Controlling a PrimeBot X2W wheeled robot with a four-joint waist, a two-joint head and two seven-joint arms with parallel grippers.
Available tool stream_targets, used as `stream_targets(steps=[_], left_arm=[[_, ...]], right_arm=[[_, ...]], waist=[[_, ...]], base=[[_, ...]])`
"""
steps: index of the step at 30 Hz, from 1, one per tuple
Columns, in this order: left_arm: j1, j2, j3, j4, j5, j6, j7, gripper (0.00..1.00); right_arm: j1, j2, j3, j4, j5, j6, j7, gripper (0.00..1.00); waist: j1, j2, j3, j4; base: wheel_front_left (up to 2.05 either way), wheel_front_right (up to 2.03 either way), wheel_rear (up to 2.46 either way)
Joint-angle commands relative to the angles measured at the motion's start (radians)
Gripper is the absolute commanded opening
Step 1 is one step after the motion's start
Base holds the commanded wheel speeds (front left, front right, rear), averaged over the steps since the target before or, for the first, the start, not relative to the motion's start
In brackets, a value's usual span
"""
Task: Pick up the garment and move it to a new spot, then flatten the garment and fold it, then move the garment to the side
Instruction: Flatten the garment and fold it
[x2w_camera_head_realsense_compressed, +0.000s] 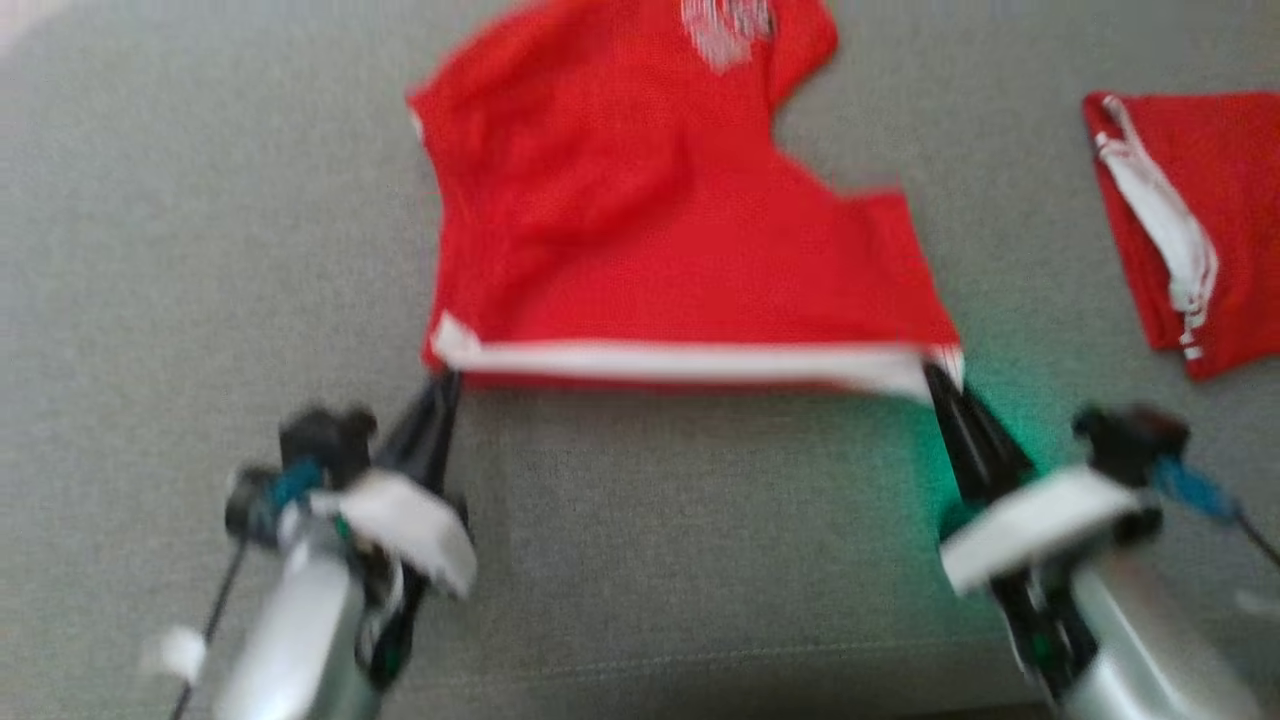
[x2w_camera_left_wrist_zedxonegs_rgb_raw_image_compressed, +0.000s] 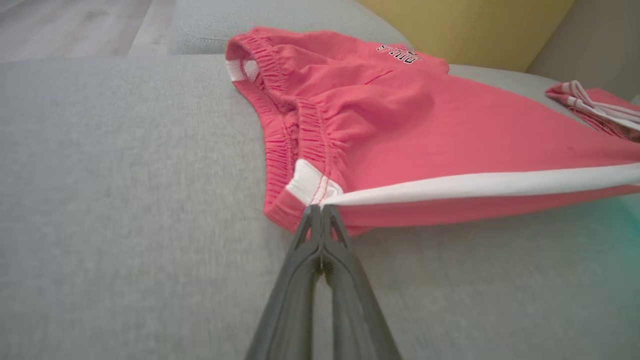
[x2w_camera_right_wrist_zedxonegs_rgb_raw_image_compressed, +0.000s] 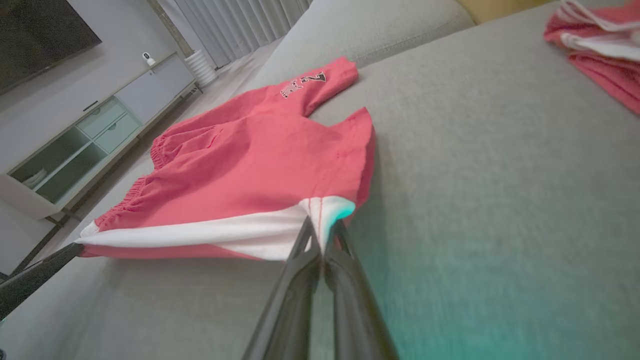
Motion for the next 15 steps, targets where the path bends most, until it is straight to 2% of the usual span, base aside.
stream_targets(steps=[1,4,9,12,15], left_arm=[[0.006,0.036,0.031,-0.053,0.003,0.014,0.006,0.0],[0.136,0.051,0.028,-0.195,-0.007,0.043,0.064,0.0],[0.333,0.076,0.023,-0.458,-0.032,0.091,0.19,0.0],[0.415,0.094,0.019,-0.607,-0.034,0.121,0.26,0.0],[0.449,0.11,0.015,-0.71,-0.035,0.132,0.308,0.0]], right_arm=[[0.036,-0.011,-0.012,-0.05,-0.014,0.004,0.011,0.0],[0.195,0.005,-0.105,-0.18,-0.066,0.004,0.098,0.0],[0.419,0.072,-0.234,-0.423,-0.169,0.004,0.287,0.0],[0.508,0.109,-0.28,-0.56,-0.215,0.004,0.391,0.0],[0.543,0.133,-0.326,-0.657,-0.247,0.004,0.457,0.0]], waist=[[0.0001,-0.0001,-0.038,0.003],[0.0001,-0.0001,-0.071,0.006],[0.0001,-0.0001,-0.111,0.005],[0.0001,-0.0001,-0.118,0.005],[0.0001,-0.0001,-0.116,0.008]], base=[[0.0,0.0,0.0],[0.0,0.0,0.0],[0.0,0.0,0.0],[0.0,0.0,0.0],[0.0,0.0,0.0]])
